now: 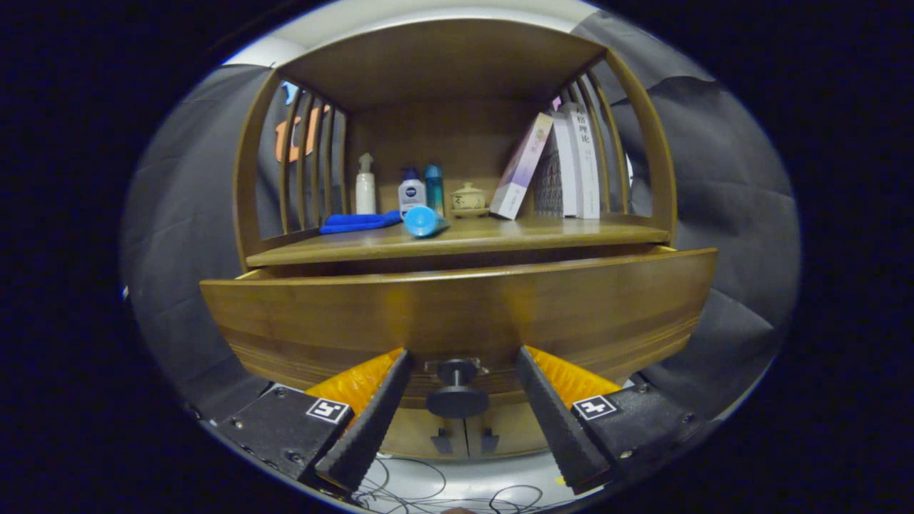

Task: Pull open the drawer, take out the items inside it, and place them on the countertop above the cabinet.

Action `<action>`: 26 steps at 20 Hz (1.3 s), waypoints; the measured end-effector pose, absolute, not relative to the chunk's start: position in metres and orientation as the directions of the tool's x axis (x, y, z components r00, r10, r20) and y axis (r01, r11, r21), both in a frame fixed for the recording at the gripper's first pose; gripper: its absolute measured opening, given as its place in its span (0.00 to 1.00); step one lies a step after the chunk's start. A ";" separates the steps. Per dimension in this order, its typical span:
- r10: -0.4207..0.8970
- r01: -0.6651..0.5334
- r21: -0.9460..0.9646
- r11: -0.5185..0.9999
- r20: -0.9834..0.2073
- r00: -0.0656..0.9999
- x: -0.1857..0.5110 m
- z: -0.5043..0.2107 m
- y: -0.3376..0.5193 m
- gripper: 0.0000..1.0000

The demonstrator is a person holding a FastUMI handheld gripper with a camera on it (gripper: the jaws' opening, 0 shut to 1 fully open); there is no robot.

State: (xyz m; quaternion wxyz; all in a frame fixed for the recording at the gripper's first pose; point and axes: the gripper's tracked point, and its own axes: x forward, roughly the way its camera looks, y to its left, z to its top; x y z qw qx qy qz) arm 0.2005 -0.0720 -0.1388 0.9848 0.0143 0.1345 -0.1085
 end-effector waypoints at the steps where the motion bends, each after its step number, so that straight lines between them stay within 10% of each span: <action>1: -0.212 0.219 -0.004 0.976 -0.269 0.940 0.204 -0.136 -0.072 0.99; 13: -0.196 0.187 -0.060 0.981 -0.265 0.944 0.233 -0.135 -0.076 1.00; 26: 0.014 -0.018 -0.026 1.000 -0.154 0.988 0.054 -0.021 0.006 0.99</action>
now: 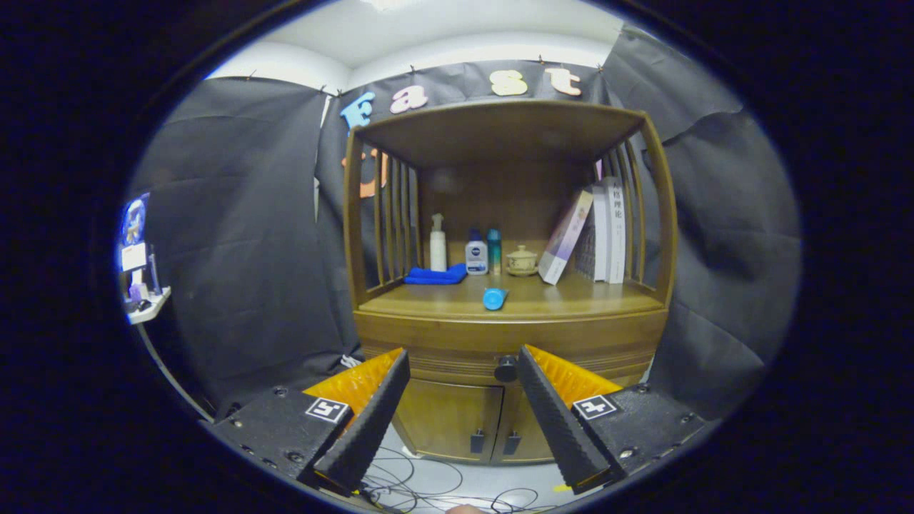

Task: Pull open the drawer, take out the items inside it, and place them on the countertop above the cabinet.

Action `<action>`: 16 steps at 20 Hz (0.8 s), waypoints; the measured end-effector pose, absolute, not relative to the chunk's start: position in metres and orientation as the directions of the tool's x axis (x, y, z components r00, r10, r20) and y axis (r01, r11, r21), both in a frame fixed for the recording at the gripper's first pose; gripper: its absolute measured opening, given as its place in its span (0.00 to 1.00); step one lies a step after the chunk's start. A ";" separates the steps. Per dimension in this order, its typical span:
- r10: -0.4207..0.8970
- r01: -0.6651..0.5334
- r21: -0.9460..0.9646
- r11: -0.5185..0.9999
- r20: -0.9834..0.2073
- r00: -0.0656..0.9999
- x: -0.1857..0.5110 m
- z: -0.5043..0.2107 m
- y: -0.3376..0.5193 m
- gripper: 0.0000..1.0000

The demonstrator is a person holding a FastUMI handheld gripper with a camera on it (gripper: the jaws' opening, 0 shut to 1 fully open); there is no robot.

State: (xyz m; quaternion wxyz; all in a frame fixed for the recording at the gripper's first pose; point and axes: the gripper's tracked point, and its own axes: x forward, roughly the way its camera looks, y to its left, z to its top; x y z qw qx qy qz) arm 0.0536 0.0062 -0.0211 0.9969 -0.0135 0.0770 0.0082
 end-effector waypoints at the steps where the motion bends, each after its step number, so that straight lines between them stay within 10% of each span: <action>1: 0.018 -0.021 -0.023 1.000 -0.152 0.988 0.041 -0.015 0.006 0.99; 16: 0.026 -0.028 -0.031 0.999 -0.048 0.999 -0.048 0.048 -0.009 0.99</action>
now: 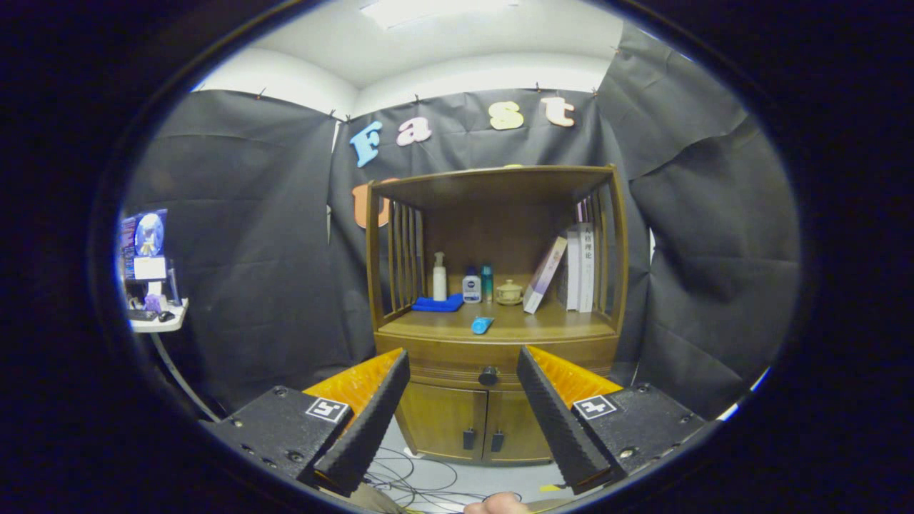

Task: Pull open the drawer, take out the items inside it, and place them on the countertop above the cabinet.

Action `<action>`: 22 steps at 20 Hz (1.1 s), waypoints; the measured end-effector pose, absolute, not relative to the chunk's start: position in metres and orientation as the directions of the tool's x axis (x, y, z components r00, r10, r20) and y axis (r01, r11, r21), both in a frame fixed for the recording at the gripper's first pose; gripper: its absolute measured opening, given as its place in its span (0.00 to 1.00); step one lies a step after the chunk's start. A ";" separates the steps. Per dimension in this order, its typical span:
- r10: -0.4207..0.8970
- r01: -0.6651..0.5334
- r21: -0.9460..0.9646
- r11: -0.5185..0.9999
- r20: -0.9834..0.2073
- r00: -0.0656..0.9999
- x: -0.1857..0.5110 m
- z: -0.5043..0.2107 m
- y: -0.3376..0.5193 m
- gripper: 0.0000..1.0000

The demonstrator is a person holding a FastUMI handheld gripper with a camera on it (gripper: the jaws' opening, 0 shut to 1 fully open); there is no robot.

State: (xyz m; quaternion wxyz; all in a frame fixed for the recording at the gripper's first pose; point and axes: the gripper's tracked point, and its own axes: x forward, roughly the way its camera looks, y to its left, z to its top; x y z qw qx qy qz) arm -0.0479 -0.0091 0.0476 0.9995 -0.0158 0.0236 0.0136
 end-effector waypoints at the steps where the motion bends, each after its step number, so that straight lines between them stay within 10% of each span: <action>1: 0.028 -0.029 -0.026 0.999 -0.040 0.999 -0.052 0.051 -0.011 0.99; 22: 0.039 -0.040 0.005 0.999 0.030 0.999 -0.079 0.063 -0.033 0.99</action>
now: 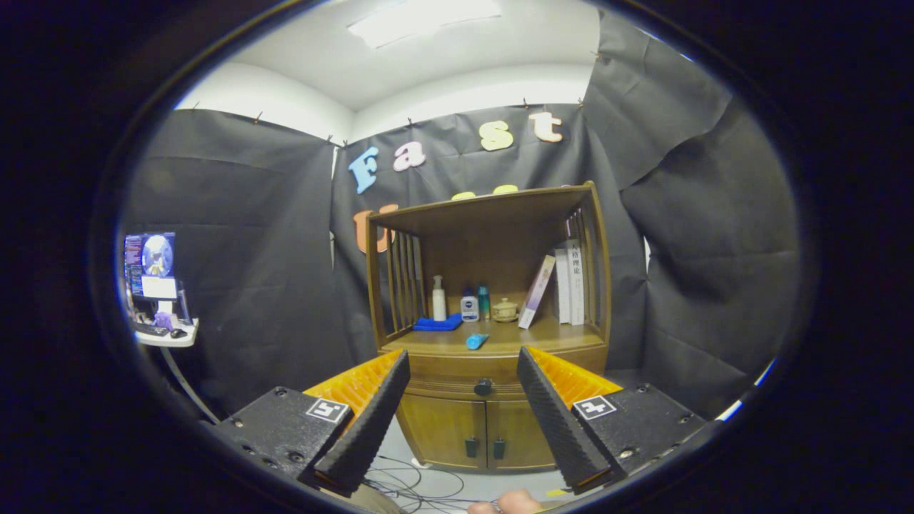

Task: Pull open the drawer, take out the items inside it, and place them on the countertop above the cabinet.

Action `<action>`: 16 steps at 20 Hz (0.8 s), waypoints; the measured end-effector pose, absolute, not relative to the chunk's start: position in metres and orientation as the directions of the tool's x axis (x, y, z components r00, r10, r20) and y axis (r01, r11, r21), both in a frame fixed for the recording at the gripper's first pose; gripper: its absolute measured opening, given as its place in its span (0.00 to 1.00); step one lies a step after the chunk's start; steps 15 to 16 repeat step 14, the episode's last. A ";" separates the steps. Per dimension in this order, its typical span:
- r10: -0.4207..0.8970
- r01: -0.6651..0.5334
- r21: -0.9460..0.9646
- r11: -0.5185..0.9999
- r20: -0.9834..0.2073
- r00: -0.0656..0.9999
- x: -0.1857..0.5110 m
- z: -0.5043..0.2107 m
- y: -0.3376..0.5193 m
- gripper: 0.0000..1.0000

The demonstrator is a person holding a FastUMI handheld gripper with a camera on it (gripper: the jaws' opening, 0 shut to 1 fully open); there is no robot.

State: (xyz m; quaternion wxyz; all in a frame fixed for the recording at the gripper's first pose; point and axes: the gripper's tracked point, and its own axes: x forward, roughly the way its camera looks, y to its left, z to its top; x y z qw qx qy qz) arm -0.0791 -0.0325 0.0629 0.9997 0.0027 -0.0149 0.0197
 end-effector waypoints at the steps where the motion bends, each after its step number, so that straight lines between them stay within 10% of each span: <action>1: 0.031 -0.031 0.002 1.000 0.027 0.999 -0.079 0.063 -0.035 0.99; 16: 0.031 -0.029 -0.027 0.999 0.054 0.998 -0.077 0.069 -0.029 0.99</action>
